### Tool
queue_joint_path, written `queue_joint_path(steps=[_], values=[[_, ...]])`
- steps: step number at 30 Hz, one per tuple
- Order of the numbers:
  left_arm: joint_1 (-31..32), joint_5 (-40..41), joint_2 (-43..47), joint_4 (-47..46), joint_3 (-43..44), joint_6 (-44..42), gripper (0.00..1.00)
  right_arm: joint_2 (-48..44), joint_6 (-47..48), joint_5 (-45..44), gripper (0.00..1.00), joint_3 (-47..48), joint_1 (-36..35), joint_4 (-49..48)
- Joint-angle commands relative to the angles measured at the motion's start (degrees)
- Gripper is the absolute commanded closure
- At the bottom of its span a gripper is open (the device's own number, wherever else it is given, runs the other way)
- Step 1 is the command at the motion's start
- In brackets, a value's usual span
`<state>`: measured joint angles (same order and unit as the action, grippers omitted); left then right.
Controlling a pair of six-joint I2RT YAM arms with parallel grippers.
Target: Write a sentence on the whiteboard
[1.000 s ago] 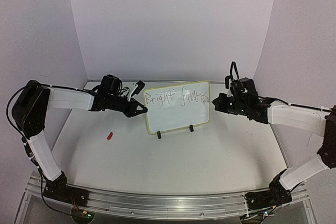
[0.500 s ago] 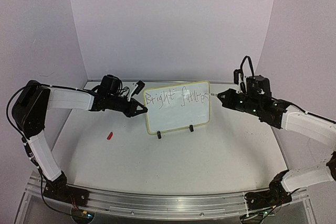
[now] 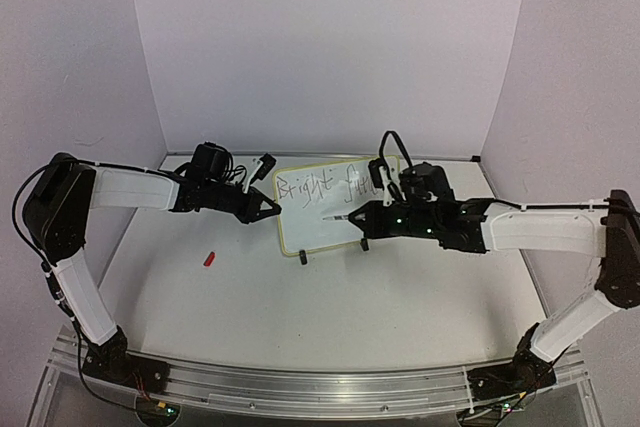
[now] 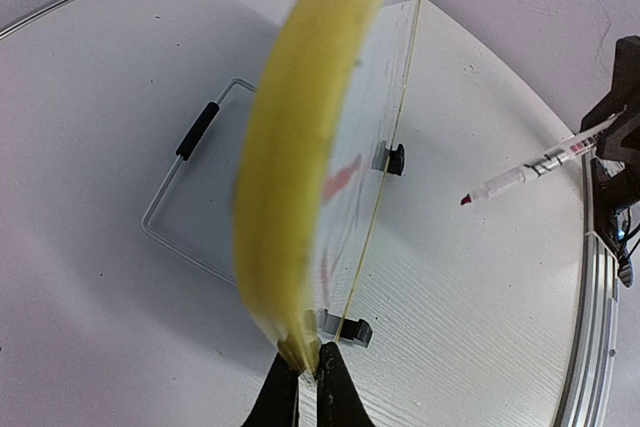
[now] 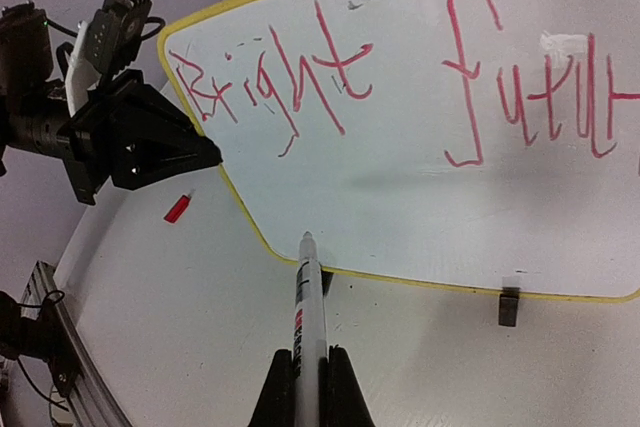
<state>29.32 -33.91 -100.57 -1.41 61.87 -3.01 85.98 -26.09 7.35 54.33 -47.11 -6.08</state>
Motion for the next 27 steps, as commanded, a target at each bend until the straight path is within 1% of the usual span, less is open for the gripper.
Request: queue_joint_path(steps=[1, 9, 20, 27], values=[[-0.48, 4.47, 0.12, 2.71, 0.55, -1.40, 1.00, 4.90, 0.45, -2.55, 1.00, 4.53, -2.53, -6.96], [-0.49, 4.94, 0.55, 2.89, 0.22, -1.87, 1.00, 11.72, -0.35, -2.17, 1.00, 8.58, -4.53, -10.61], [-0.45, 4.84, 0.50, 2.55, 0.15, -1.74, 1.00, 14.54, -1.17, -9.30, 1.00, 10.43, -4.72, -8.78], [-0.48, 4.72, 0.18, 2.37, 0.28, -1.72, 1.00, 15.48, 0.39, -9.57, 1.00, 12.46, -4.67, -8.21]])
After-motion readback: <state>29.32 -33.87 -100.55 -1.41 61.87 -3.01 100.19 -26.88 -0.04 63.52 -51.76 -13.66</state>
